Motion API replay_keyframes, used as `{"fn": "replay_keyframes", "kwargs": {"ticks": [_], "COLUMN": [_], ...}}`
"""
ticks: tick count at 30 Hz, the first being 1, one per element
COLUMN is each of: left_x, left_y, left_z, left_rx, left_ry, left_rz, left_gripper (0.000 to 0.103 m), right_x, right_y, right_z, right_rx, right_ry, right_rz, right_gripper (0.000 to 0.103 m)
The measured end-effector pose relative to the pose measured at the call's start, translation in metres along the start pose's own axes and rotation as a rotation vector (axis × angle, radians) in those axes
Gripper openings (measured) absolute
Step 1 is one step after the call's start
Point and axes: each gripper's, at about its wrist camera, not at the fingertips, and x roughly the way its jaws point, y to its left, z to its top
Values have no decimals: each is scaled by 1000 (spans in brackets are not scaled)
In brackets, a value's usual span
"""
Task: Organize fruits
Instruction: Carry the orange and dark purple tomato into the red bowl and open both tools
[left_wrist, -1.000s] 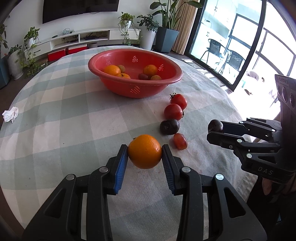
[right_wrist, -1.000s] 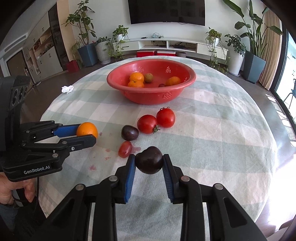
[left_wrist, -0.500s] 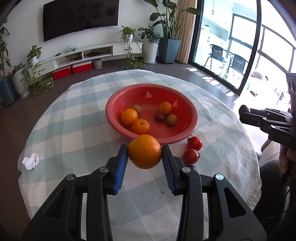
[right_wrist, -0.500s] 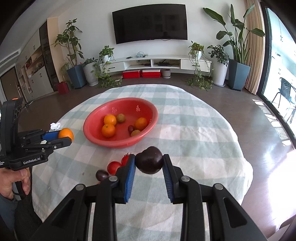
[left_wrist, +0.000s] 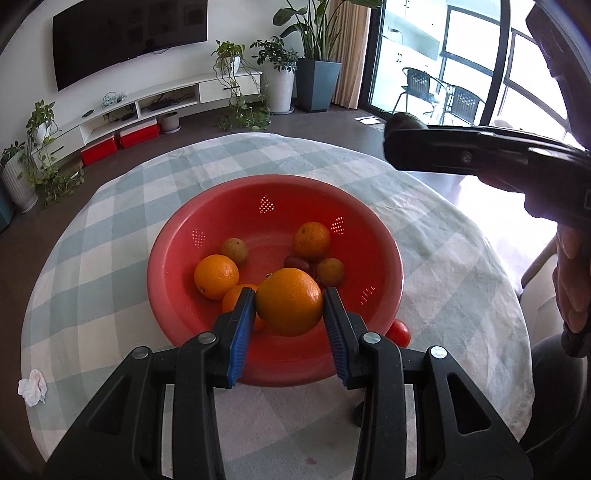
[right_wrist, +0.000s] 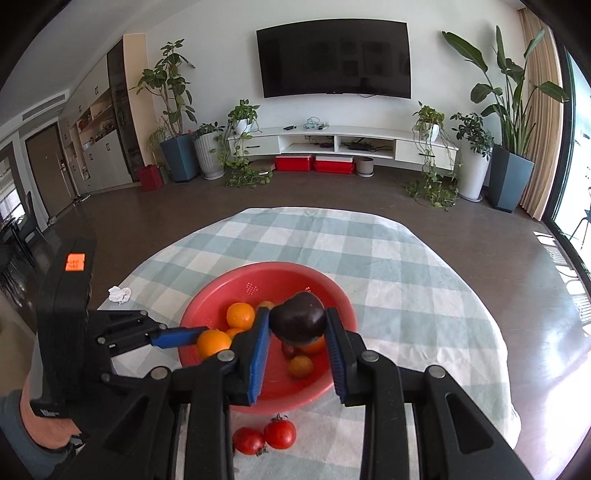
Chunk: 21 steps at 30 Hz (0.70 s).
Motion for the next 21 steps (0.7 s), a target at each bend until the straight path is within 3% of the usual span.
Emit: {"fn": "replay_keyframes", "kwargs": {"ticks": [6, 14, 21], "left_x": [28, 46, 53], "left_y": [0, 0, 0], "left_z": [2, 2, 3], "left_rx": [0, 16, 25], "left_ry": [21, 26, 14], "left_rz": [-12, -18, -28], "left_gripper": [35, 35, 35], "right_x": [56, 105, 124], "right_y": [0, 2, 2], "right_z": [8, 0, -8], "right_rx": [35, 1, -20], "right_ry": [94, 181, 209], "right_rz": [66, 38, 26], "right_gripper": [32, 32, 32]}}
